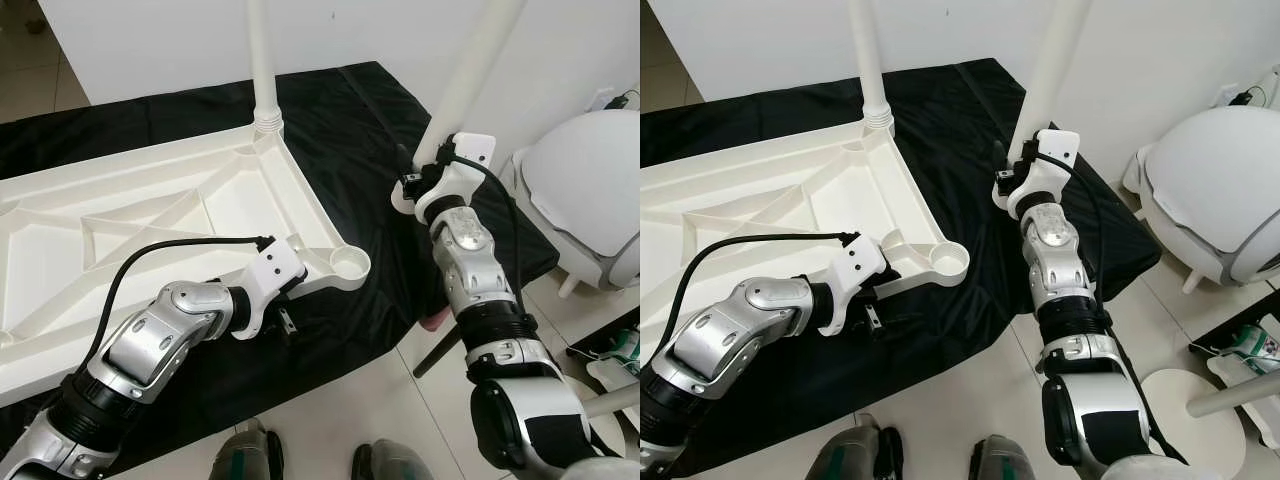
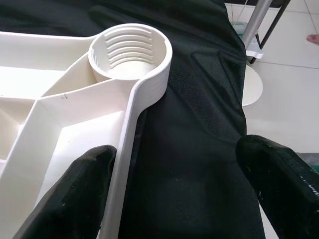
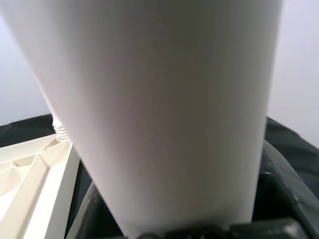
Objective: Building children table
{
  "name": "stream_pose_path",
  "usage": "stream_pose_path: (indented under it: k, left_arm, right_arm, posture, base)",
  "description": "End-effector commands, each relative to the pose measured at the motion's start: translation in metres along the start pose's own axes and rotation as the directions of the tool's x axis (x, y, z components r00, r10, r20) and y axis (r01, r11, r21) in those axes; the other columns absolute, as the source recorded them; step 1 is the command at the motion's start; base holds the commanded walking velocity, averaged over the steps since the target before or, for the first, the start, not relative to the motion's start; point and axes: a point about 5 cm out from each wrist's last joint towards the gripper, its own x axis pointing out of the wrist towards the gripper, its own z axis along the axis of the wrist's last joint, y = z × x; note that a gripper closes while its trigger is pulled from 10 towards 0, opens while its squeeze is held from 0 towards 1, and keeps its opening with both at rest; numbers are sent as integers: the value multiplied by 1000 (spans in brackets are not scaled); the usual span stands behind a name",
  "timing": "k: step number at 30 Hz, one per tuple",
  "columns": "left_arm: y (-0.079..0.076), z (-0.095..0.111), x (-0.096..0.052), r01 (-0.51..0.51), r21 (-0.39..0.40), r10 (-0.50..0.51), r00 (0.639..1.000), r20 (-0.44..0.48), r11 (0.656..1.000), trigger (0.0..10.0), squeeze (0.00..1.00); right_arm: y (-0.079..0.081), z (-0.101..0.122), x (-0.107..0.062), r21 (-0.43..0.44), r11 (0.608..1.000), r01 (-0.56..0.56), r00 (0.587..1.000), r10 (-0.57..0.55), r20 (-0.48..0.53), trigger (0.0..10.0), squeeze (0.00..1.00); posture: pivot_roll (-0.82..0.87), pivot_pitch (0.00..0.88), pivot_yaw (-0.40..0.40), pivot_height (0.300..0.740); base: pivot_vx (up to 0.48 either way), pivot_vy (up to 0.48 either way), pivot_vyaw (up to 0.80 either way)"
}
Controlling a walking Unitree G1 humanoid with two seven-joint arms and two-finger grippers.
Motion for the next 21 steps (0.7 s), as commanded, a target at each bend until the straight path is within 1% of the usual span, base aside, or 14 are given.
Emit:
stream_pose_path:
  k: [1, 3, 4, 5, 6, 8, 9, 10, 13, 15, 16, 19, 20, 21]
  left_arm:
    - [-2, 5, 5, -2, 14, 1, 1000, 13, 1000, 10000, 0]
    - [8, 9, 8, -89, 21, 88, 996, 29, 996, 10000, 0]
    - [8, 9, 8, -89, 21, 88, 996, 29, 996, 10000, 0]
    - [12, 11, 9, -120, 24, 119, 992, 36, 993, 10000, 0]
    - [20, 16, 9, -179, -8, 179, 982, 62, 984, 10000, 0]
    - [29, 21, 9, -246, -57, 250, 965, 83, 968, 10000, 0]
    - [29, 21, 9, -246, -57, 250, 965, 83, 968, 10000, 0]
    - [31, 24, 8, -269, -67, 275, 956, 106, 961, 10000, 0]
    - [33, 27, 7, -285, -80, 293, 949, 119, 955, 10000, 0]
    - [35, 35, 2, -318, -108, 333, 926, 177, 942, 10000, 0]
    - [35, 35, 2, -318, -108, 333, 926, 177, 942, 10000, 0]
    - [36, 39, -5, -365, -141, 389, 890, 238, 921, 10000, 0]
    - [37, 36, -6, -380, -157, 408, 882, 235, 912, 10000, 0]
    - [37, 36, -6, -380, -157, 408, 882, 235, 912, 10000, 0]
  right_arm:
    - [3, 7, 5, -2, 1000, -18, 1000, 18, 26, 10000, 0]
    - [6, 9, 6, -1, 999, -44, 999, 44, 26, 10000, 0]
    - [6, 9, 6, -1, 999, -44, 999, 44, 26, 10000, 0]
    - [9, 9, 7, 2, 998, -58, 998, 58, 25, 10000, 0]
    - [16, 11, 8, -8, 995, -100, 995, 100, 24, 10000, 0]
    - [29, 13, 8, -31, 986, -165, 986, 166, 27, 10000, 0]
    - [29, 13, 8, -31, 986, -165, 986, 166, 27, 10000, 0]
    - [36, 14, 7, -43, 979, -200, 979, 201, 29, 10000, 0]
    - [41, 14, 6, -46, 972, -229, 973, 231, 29, 10000, 0]
    - [53, 11, 3, -53, 959, -278, 960, 279, 8, 10000, 0]
    - [53, 11, 3, -53, 959, -278, 960, 279, 8, 10000, 0]
    - [62, 6, -1, -41, 949, -313, 950, 313, -12, 10000, 0]
    - [64, 4, -2, -26, 946, -325, 946, 324, -21, 10000, 0]
    - [64, 4, -2, -26, 946, -325, 946, 324, -21, 10000, 0]
  posture:
    - [-24, 0, 15, 740]
    - [-22, 0, 12, 740]
    - [-22, 0, 12, 740]
    - [-22, 0, 12, 740]
    - [-21, 0, 11, 740]
    - [-18, 0, 8, 740]
    - [-18, 0, 8, 740]
    - [-16, 0, 5, 740]
    - [-16, 0, 5, 740]
    - [-2, 1, -4, 740]
    - [-2, 1, -4, 740]
    - [4, 2, -7, 740]
    - [3, 3, -8, 740]
    - [3, 3, -8, 740]
  base:
    - [0, 0, 0]
    - [0, 0, 0]
    - [0, 0, 0]
    - [0, 0, 0]
    - [0, 0, 0]
    - [0, 0, 0]
    - [0, 0, 0]
    - [0, 0, 0]
    - [0, 0, 0]
    - [0, 0, 0]
    - [0, 0, 0]
    - [0, 0, 0]
    - [0, 0, 0]
    - [0, 0, 0]
